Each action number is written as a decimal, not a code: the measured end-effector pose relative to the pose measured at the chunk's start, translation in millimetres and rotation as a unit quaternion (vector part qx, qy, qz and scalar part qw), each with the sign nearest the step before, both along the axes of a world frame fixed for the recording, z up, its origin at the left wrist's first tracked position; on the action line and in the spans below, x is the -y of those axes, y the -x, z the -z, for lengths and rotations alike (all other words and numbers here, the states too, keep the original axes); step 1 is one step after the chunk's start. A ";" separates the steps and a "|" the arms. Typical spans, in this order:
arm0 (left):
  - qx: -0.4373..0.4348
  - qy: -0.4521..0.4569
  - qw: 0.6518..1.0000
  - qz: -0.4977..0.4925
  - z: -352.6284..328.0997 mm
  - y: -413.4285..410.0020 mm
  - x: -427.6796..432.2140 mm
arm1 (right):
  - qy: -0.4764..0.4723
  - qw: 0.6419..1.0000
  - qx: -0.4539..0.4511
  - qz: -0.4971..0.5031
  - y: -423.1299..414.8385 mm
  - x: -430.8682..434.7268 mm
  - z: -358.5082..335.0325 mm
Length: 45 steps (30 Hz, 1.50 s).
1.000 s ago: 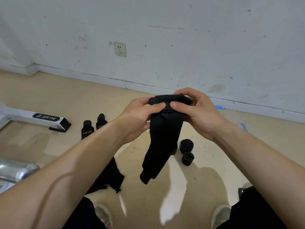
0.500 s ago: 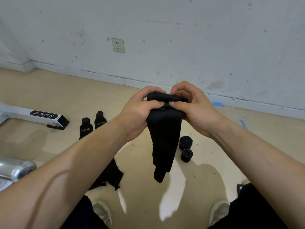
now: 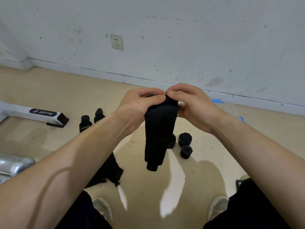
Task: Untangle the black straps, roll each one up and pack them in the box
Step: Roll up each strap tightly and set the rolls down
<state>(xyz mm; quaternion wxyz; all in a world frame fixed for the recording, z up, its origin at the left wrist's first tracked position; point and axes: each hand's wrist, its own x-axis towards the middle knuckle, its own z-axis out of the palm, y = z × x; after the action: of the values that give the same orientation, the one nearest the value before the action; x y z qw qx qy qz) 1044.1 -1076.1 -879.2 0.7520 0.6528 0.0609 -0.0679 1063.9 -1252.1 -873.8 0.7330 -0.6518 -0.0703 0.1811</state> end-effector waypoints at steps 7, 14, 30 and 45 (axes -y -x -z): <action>-0.001 -0.071 0.997 0.006 8.0 -1.2 -5.3 | 0.044 0.999 0.006 0.032 -0.4 3.3 2.6; 0.021 -0.123 0.992 0.035 15.0 2.3 -1.1 | 0.165 0.973 0.138 0.088 2.2 0.6 5.9; 0.032 -0.064 0.997 0.019 16.1 4.0 4.0 | 0.107 0.994 0.026 0.003 1.7 2.7 1.8; -0.078 -0.012 0.996 0.028 8.6 3.1 2.0 | 0.097 0.989 0.098 0.043 -5.3 7.1 7.1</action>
<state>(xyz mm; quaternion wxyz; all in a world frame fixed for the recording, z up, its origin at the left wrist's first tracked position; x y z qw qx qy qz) 1041.0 -1078.1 -887.7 0.7350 0.6558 0.1020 -0.1393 1069.2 -1259.3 -880.9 0.6629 -0.7371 -0.0952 0.0905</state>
